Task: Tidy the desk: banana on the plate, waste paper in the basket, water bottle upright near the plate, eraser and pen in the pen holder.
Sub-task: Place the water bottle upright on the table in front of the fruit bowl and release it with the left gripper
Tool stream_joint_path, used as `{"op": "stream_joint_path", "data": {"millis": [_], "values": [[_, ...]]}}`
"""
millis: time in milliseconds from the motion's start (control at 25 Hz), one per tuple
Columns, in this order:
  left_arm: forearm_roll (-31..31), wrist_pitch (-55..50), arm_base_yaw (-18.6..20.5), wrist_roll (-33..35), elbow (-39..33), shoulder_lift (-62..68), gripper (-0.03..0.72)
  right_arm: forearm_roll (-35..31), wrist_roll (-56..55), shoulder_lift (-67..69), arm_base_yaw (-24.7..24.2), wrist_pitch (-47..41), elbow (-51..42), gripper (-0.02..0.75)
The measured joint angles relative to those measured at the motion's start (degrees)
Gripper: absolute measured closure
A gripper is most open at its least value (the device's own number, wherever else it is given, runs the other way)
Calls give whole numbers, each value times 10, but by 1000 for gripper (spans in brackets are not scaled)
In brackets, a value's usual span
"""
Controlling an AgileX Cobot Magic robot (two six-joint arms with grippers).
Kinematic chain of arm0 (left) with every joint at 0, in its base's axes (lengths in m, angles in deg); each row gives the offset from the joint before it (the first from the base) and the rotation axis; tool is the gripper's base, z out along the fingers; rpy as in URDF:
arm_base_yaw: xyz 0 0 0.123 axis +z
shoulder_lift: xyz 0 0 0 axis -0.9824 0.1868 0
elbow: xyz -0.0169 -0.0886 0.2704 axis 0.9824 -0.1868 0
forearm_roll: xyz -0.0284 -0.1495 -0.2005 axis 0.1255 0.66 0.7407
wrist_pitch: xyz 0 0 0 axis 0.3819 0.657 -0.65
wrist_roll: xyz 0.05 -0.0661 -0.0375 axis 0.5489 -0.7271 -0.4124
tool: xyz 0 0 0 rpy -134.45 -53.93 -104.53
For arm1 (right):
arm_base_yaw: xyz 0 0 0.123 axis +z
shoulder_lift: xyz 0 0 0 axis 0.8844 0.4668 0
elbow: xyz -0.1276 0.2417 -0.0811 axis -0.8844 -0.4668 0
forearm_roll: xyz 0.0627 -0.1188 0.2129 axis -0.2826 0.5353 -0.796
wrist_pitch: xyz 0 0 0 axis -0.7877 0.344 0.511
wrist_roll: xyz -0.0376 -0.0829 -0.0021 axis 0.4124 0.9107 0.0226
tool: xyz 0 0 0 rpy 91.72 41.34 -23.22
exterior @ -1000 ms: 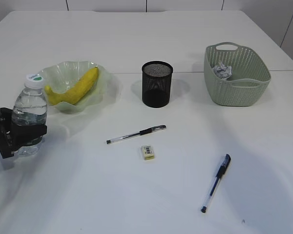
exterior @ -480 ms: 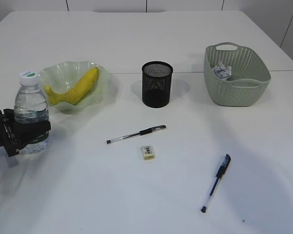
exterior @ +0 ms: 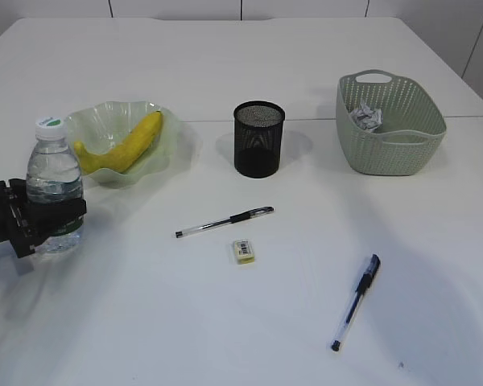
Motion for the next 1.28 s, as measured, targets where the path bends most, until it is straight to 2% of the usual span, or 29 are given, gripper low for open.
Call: {"op": "stream_joint_path", "data": {"millis": [440,720,1280], "values": [[-3,0,-14,48,8,1,304,0,0,0,0,7,0,152],[-13,0,-17,49,54,13,304,1,0,0,0,9,0,152],[-15,0,-17,50,57,14,304,1,-1,0,0,14,0,151]]}}
